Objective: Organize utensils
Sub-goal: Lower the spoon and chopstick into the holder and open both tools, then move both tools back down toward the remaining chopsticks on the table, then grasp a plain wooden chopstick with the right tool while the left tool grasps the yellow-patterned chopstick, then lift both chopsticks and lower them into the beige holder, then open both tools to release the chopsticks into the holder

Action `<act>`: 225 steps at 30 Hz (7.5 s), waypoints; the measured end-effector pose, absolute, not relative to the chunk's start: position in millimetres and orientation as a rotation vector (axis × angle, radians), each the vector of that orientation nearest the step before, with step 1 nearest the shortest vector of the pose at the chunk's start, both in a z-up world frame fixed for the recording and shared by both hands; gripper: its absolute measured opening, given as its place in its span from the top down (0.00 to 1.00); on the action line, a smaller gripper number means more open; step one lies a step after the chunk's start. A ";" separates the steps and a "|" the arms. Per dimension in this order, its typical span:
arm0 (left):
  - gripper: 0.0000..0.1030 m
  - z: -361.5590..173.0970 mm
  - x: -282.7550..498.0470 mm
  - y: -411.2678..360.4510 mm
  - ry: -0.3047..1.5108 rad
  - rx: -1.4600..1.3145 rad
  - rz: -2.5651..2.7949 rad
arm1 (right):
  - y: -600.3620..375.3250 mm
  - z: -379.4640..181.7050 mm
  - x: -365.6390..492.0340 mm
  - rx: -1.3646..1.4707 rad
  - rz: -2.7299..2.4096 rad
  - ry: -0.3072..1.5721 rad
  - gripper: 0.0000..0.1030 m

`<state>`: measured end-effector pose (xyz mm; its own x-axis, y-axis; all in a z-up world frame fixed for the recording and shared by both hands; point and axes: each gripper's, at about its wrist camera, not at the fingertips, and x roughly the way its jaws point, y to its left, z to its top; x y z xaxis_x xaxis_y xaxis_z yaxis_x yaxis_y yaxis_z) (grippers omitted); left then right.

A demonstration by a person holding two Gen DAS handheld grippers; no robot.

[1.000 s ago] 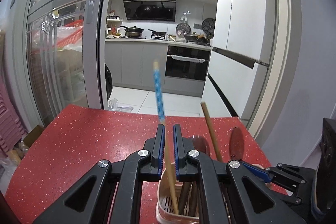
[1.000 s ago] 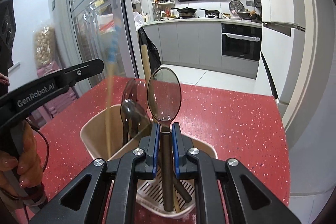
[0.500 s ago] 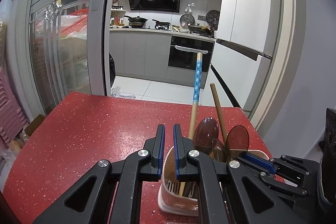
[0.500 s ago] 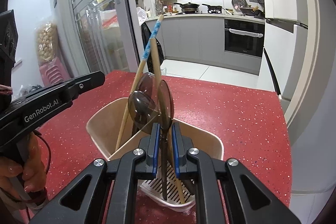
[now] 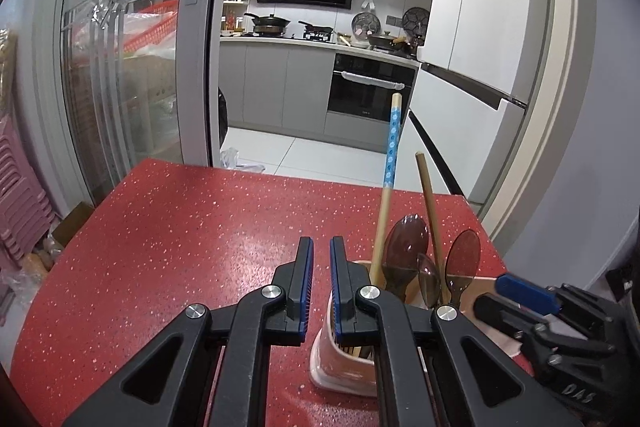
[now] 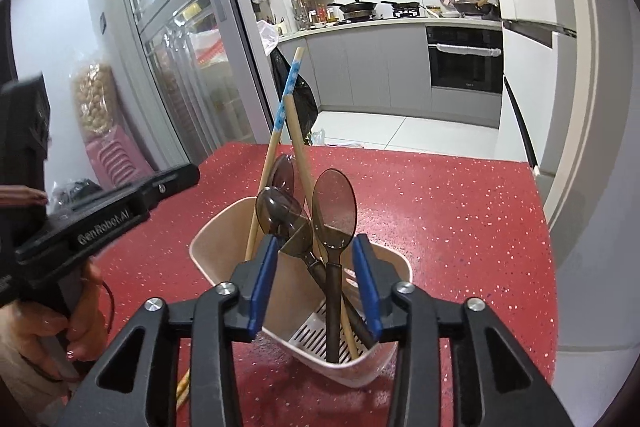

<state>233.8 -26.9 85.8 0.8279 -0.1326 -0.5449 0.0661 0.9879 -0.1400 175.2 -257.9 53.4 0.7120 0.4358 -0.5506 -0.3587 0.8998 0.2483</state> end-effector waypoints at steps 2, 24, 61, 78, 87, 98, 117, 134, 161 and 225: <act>0.67 84.7 230.6 -26.3 0.593 -0.116 -0.105 | -260.4 54.9 172.7 0.139 0.441 0.648 0.54; 0.00 66.6 148.5 5.6 0.630 -0.109 -0.045 | -268.4 39.7 110.9 0.253 0.462 0.793 0.18; 0.00 -76.1 54.3 35.3 1.037 -0.016 -0.042 | -232.8 -54.3 10.3 0.118 0.356 1.122 0.00; 0.00 -72.8 91.6 25.6 1.065 0.024 -0.063 | -198.5 -63.9 19.1 -0.025 0.326 1.171 0.13; 0.00 -71.6 99.1 22.4 1.074 0.048 -0.070 | -180.6 -69.5 23.7 -0.162 0.274 1.211 0.32; 0.00 -66.4 98.0 7.0 1.082 0.088 -0.102 | -170.8 -66.9 30.5 -0.174 0.295 1.249 0.59; 0.68 -53.6 109.9 -28.1 1.177 0.146 -0.245 | -220.3 -55.0 25.6 0.005 0.413 1.230 0.94; 0.68 -21.5 79.5 -21.2 1.010 0.055 -0.211 | -259.0 -7.1 9.7 0.149 0.498 1.057 0.93; 0.68 105.7 124.7 -17.7 0.702 -0.058 -0.237 | -273.7 124.8 52.8 0.170 0.518 0.711 0.93; 0.68 64.8 270.1 -59.2 0.453 -0.146 -0.160 | -257.7 89.8 202.2 0.050 0.399 0.608 0.94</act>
